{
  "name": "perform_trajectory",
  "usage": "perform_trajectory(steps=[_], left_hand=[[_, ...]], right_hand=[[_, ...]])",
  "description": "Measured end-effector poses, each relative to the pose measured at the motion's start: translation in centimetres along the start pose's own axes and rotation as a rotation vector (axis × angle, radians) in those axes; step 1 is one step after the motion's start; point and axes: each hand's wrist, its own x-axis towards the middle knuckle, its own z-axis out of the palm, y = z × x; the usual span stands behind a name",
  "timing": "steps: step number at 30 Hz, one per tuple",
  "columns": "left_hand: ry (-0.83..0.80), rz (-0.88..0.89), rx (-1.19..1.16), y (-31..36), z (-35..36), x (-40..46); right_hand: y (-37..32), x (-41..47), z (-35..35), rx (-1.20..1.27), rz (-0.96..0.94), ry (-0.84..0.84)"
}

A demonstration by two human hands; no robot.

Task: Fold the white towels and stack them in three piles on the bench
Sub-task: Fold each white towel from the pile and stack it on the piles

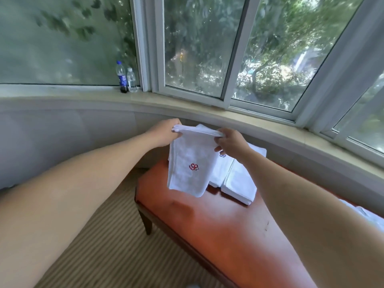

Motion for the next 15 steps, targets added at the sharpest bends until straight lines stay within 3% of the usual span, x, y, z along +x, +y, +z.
perform_trajectory(steps=[15], left_hand=[[0.027,0.032,-0.012,-5.8,-2.4,9.5]], right_hand=[[-1.5,9.6,2.8,-0.034,-0.019,0.049]])
